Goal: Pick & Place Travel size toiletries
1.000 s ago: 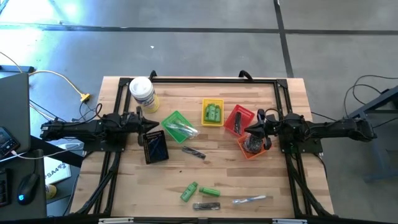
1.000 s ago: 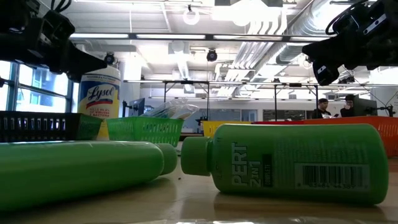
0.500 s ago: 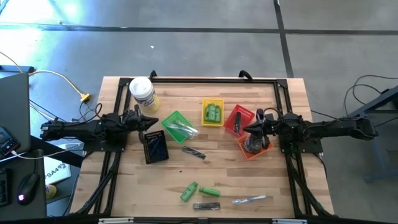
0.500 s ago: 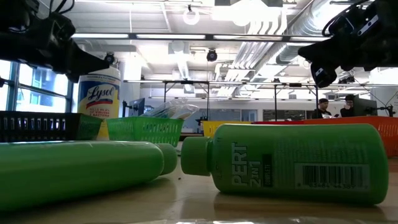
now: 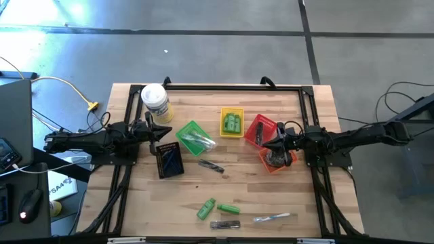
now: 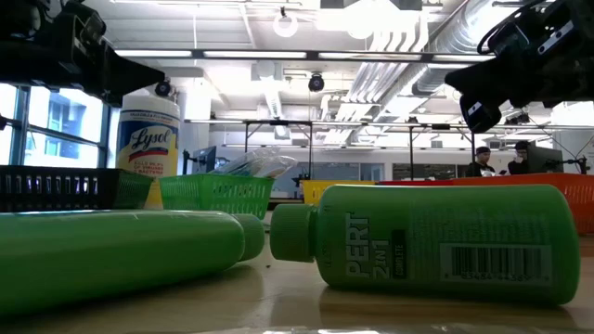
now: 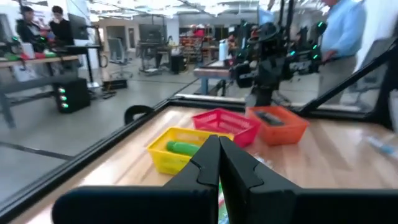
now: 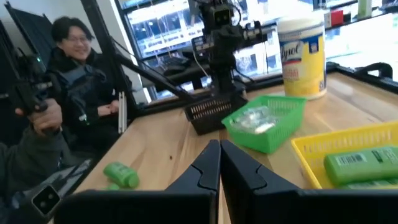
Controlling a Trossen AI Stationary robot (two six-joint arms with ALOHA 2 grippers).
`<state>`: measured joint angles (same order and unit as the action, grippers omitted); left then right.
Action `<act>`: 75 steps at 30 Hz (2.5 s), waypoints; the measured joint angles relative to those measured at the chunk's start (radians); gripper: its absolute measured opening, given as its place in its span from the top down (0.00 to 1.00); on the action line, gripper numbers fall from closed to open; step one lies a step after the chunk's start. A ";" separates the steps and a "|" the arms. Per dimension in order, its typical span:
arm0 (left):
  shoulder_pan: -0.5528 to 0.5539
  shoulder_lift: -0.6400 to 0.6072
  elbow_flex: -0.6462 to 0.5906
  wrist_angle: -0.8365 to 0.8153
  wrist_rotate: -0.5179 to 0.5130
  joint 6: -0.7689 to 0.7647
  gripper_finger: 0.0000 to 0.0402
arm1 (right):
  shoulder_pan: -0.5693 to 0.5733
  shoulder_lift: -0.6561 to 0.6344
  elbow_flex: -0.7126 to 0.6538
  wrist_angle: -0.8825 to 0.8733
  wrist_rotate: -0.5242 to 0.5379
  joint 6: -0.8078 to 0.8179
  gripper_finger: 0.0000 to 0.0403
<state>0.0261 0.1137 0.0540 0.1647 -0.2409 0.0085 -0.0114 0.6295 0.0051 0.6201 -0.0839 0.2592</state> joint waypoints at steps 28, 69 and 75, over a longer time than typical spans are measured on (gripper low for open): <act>0.000 0.000 0.000 -0.030 0.100 0.044 1.00 | 0.197 0.148 0.064 0.042 0.224 0.020 0.99; 0.000 0.000 0.000 -0.027 0.098 0.003 1.00 | 0.228 0.371 0.167 0.070 0.269 -0.048 0.99; 0.000 0.000 0.000 -0.026 0.097 0.013 1.00 | 0.235 0.468 0.244 0.057 0.254 -0.035 0.99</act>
<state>0.0261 0.1139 0.0544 0.1383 -0.1436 0.0212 0.2240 1.0978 0.2489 0.6775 0.1698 0.2245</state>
